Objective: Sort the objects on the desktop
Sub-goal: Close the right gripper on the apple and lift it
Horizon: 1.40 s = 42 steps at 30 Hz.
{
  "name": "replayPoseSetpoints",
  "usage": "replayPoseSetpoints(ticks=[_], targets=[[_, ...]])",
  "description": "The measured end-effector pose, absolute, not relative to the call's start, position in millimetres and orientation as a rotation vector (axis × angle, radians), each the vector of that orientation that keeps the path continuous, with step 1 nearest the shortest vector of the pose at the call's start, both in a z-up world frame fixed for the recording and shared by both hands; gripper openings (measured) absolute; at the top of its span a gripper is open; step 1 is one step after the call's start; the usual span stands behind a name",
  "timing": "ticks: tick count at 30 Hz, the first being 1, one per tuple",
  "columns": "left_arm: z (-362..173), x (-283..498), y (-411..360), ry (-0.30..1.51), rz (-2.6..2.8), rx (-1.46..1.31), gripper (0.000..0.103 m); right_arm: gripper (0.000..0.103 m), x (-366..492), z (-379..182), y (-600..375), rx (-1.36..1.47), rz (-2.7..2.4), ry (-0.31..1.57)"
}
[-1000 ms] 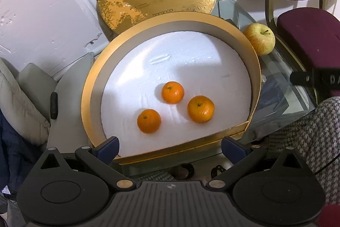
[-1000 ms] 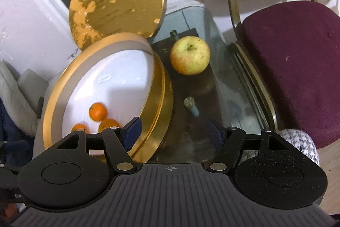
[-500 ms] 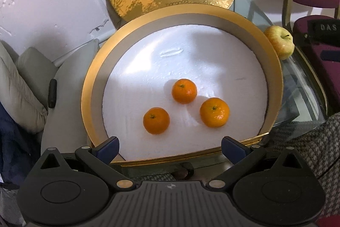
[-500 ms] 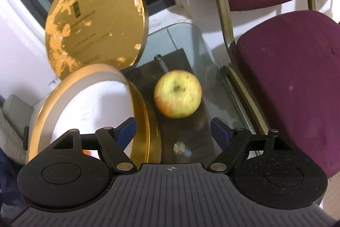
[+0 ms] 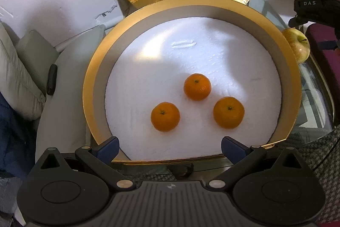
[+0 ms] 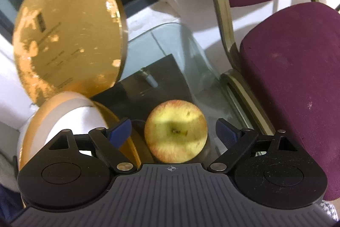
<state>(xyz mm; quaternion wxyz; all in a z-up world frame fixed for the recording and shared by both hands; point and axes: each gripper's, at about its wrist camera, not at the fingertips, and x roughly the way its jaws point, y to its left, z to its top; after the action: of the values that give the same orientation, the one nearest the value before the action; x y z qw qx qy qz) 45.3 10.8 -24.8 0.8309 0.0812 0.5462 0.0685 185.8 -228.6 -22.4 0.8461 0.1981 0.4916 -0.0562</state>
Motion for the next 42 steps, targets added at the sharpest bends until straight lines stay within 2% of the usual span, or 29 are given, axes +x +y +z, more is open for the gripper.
replayPoseSetpoints(ticks=[17,28,42], targets=[[-33.2,47.5,18.3,1.183,0.144,0.148,0.102,0.091,212.8,-56.8,-221.4,0.438,-0.188,1.179],[-35.1,45.4,22.1,1.192,0.151,0.137,0.102,0.083,218.6,-62.3,-218.0,0.407,-0.201,1.197],[-32.2,37.7,26.0,1.183,0.16,0.127,0.102,0.081,204.6,-52.7,-218.3,0.431,-0.168,1.179]])
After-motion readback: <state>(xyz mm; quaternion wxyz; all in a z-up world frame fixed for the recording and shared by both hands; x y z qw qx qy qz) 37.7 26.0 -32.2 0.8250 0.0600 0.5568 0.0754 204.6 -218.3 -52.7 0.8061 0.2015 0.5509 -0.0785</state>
